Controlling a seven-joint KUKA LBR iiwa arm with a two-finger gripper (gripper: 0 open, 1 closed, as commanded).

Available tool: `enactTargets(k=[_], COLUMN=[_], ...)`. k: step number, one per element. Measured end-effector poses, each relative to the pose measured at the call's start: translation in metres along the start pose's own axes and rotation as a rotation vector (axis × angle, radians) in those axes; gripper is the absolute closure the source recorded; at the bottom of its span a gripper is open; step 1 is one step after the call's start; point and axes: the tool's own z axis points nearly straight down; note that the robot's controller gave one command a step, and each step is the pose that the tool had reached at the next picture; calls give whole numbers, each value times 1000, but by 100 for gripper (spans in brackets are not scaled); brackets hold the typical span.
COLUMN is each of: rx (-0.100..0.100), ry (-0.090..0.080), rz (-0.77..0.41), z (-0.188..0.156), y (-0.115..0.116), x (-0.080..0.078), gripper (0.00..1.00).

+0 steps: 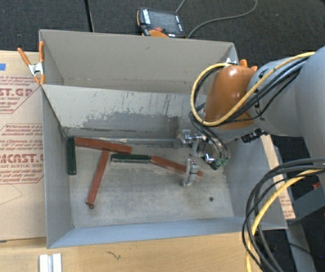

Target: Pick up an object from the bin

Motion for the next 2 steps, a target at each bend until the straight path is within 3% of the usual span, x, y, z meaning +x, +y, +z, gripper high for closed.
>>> enactTargets(k=[1,2], rx=[0,1], ry=[-5,-11], rz=[-1,-179], z=[-2,-141], y=[0,21], x=[-2,10], gripper=[100,100])
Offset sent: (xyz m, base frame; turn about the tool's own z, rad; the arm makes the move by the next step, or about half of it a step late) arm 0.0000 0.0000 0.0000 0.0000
